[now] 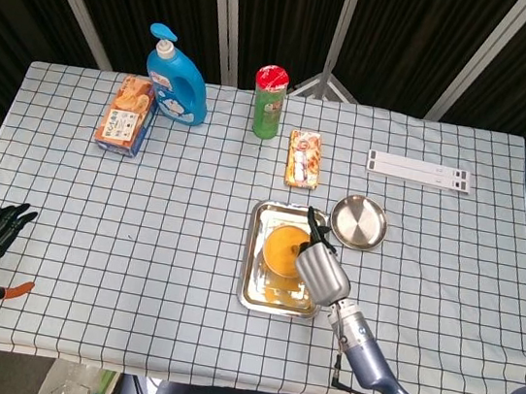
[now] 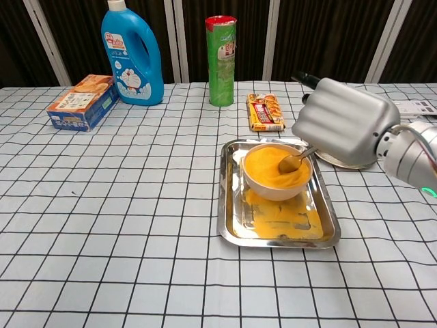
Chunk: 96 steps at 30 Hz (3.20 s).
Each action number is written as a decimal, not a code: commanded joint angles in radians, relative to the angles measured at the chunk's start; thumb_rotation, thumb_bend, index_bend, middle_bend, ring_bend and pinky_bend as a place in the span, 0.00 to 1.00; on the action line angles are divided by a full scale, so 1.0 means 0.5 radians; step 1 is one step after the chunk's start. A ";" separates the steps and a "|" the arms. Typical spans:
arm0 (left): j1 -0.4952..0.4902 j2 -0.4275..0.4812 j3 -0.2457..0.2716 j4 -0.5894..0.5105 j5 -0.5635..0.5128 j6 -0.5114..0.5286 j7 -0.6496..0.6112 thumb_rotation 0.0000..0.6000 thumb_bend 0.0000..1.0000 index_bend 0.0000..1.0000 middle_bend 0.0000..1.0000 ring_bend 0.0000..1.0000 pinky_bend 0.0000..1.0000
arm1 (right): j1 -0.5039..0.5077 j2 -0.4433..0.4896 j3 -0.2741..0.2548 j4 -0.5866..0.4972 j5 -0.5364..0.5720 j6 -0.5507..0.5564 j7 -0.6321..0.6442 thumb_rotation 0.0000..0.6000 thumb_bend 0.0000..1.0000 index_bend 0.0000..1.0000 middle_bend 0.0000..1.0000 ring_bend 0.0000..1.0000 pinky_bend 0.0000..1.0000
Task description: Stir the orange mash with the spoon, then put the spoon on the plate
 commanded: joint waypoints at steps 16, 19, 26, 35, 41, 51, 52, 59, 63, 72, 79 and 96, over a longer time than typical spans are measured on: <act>0.002 -0.005 -0.001 -0.002 0.003 0.006 0.016 1.00 0.00 0.00 0.00 0.00 0.00 | -0.035 0.105 -0.025 -0.283 -0.052 0.025 0.051 1.00 0.74 0.76 0.69 0.37 0.00; 0.003 -0.007 -0.002 -0.002 -0.002 0.007 0.022 1.00 0.00 0.00 0.00 0.00 0.00 | -0.042 0.097 -0.051 -0.342 -0.083 0.018 0.053 1.00 0.74 0.76 0.69 0.37 0.00; 0.000 -0.007 -0.003 -0.002 -0.006 0.001 0.019 1.00 0.00 0.00 0.00 0.00 0.00 | -0.050 0.081 -0.048 -0.339 -0.082 0.013 0.055 1.00 0.74 0.76 0.69 0.37 0.00; -0.001 -0.005 -0.003 -0.002 -0.007 -0.003 0.013 1.00 0.00 0.00 0.00 0.00 0.00 | -0.062 0.079 -0.029 -0.307 -0.069 0.020 0.078 1.00 0.73 0.76 0.69 0.38 0.00; 0.001 -0.004 -0.003 -0.003 -0.006 0.000 0.014 1.00 0.00 0.00 0.00 0.00 0.00 | -0.061 0.083 -0.010 -0.280 -0.107 0.031 0.116 1.00 0.74 0.78 0.71 0.41 0.00; -0.001 -0.005 -0.003 -0.004 -0.009 -0.004 0.017 1.00 0.00 0.00 0.00 0.00 0.00 | -0.041 0.129 0.126 -0.316 -0.097 0.072 0.197 1.00 0.74 0.81 0.73 0.42 0.00; -0.001 -0.005 -0.003 -0.004 -0.009 -0.005 0.017 1.00 0.00 0.00 0.00 0.00 0.00 | -0.040 0.133 0.134 -0.322 -0.095 0.073 0.202 1.00 0.74 0.81 0.73 0.42 0.00; -0.001 -0.004 -0.003 -0.005 -0.008 -0.004 0.016 1.00 0.00 0.00 0.00 0.00 0.00 | -0.041 0.151 0.138 -0.368 -0.100 0.071 0.225 1.00 0.74 0.81 0.73 0.42 0.00; -0.001 -0.005 -0.003 -0.005 -0.008 -0.003 0.017 1.00 0.00 0.00 0.00 0.00 0.00 | -0.049 0.127 0.134 -0.391 -0.093 0.069 0.259 1.00 0.75 0.81 0.73 0.42 0.00; -0.001 -0.003 -0.003 -0.004 -0.009 -0.004 0.013 1.00 0.00 0.00 0.00 0.00 0.00 | -0.086 0.027 0.125 -0.451 0.039 0.076 0.311 1.00 0.76 0.82 0.73 0.42 0.00; -0.002 -0.003 -0.003 -0.004 -0.008 -0.005 0.009 1.00 0.00 0.00 0.00 0.00 0.00 | -0.094 0.015 0.105 -0.462 0.093 0.072 0.293 1.00 0.76 0.82 0.73 0.42 0.00; -0.001 -0.004 -0.002 0.001 -0.006 -0.003 0.007 1.00 0.00 0.00 0.00 0.00 0.00 | -0.067 -0.117 0.146 -0.164 0.032 0.058 0.515 1.00 0.77 0.82 0.73 0.44 0.00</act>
